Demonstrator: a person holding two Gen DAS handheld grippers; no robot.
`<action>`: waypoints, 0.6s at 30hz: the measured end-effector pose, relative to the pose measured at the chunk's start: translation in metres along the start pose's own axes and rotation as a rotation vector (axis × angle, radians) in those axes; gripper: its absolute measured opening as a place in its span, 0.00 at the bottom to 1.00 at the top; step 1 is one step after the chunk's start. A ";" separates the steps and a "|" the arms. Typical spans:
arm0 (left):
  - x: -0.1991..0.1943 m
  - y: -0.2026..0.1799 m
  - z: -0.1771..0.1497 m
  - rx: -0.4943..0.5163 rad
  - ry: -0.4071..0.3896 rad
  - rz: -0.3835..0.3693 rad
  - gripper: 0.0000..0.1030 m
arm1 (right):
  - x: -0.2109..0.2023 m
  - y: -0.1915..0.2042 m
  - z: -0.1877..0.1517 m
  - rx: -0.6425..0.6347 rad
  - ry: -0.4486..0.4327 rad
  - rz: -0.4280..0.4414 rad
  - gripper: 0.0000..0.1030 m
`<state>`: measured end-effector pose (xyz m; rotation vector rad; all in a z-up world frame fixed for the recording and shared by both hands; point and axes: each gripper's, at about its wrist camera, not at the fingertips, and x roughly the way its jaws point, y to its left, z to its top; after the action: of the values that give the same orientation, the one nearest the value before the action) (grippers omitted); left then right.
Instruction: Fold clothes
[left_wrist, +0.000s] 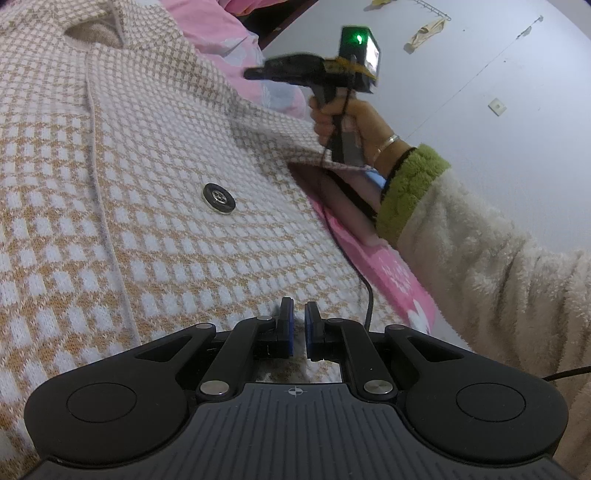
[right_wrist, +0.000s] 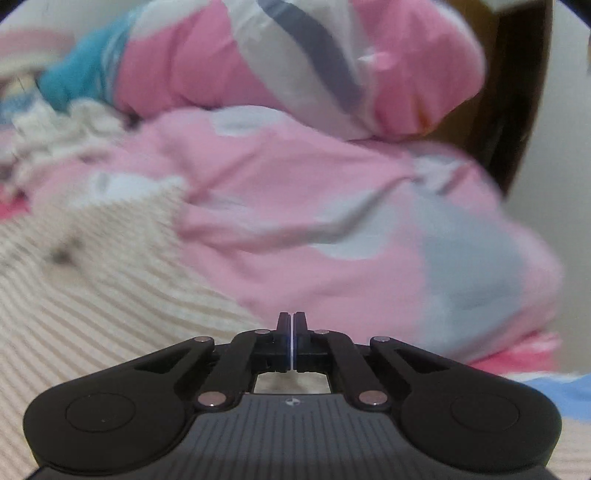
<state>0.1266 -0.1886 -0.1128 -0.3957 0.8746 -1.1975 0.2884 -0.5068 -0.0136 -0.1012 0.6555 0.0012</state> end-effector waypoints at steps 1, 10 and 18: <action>0.000 0.000 0.000 0.000 0.000 0.000 0.07 | 0.008 0.004 0.001 0.017 0.018 0.032 0.00; -0.001 0.000 -0.001 -0.002 -0.003 -0.006 0.07 | 0.056 0.002 -0.002 0.171 0.085 -0.025 0.00; -0.002 0.000 0.000 -0.012 0.000 0.000 0.08 | -0.143 -0.059 -0.013 0.361 -0.083 -0.149 0.06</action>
<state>0.1263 -0.1873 -0.1119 -0.4052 0.8824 -1.1932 0.1690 -0.5624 0.0684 0.1978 0.5556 -0.2544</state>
